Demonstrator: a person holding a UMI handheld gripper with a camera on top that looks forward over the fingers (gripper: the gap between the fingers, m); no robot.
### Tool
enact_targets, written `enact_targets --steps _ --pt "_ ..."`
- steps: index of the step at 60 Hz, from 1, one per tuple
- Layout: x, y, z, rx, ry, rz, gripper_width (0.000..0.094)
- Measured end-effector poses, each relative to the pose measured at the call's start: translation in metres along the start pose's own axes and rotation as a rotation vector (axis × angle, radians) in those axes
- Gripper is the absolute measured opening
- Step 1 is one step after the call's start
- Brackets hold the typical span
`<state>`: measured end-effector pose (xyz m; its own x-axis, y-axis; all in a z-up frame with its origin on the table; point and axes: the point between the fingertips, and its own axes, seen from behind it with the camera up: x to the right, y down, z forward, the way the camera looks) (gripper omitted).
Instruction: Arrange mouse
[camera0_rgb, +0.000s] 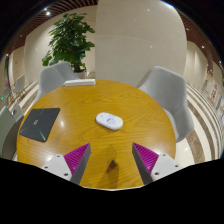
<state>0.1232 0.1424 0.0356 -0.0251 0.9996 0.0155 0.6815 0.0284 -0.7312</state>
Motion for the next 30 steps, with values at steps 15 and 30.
enact_targets --steps 15,30 --pt "0.012 -0.026 0.071 -0.008 -0.013 -0.037 0.0868" --pt "0.019 -0.042 0.129 -0.032 0.000 -0.002 0.0874"
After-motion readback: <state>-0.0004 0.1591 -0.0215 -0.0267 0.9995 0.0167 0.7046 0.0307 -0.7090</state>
